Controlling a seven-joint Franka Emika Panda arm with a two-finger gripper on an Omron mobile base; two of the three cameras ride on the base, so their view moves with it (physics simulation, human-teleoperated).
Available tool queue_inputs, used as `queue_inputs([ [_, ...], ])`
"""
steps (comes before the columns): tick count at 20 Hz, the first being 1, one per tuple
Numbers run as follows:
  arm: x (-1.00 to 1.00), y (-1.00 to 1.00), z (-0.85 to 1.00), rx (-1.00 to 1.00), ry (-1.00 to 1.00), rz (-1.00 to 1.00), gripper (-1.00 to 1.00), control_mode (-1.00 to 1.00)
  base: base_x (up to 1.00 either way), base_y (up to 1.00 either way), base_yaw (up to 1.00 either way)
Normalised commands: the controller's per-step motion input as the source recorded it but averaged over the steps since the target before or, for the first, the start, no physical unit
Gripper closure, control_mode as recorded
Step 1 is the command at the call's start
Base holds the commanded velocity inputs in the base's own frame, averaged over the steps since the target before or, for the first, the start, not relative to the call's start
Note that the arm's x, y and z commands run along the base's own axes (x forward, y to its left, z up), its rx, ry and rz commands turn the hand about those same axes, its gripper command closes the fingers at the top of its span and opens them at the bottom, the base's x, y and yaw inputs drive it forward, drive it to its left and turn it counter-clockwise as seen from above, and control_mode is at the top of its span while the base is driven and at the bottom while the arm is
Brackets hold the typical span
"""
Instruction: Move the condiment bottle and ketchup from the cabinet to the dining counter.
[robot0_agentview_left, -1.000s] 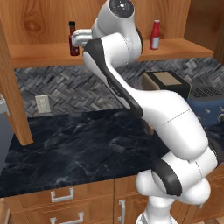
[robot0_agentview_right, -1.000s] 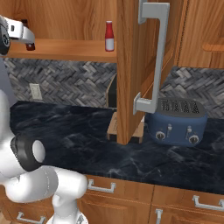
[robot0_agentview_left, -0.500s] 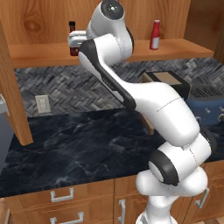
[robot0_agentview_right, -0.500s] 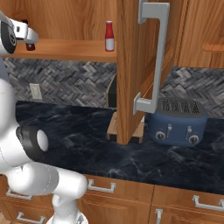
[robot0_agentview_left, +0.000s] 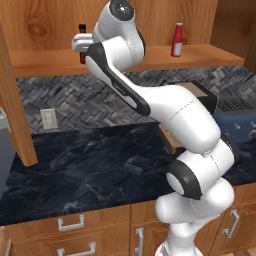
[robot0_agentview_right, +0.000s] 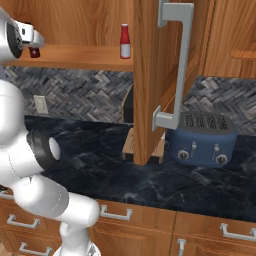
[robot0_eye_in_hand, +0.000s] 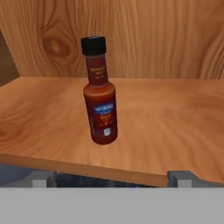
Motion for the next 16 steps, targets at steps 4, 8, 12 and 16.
queue_inputs([
  [4, 0.28, 0.11, -0.03, 0.00, 0.00, 0.07, -1.00, -1.00, 0.00, 0.00, 0.00],
  [8, 0.29, 0.05, -0.06, 0.00, 0.03, 0.04, -1.00, -1.00, 0.00, 0.00, 0.00],
  [12, 0.24, 0.09, -0.07, 0.00, 0.04, 0.02, -1.00, -1.00, 0.00, 0.00, 0.00],
  [16, 0.23, 0.15, -0.10, 0.00, 0.03, 0.02, -1.00, -1.00, 0.00, 0.00, 0.00],
])
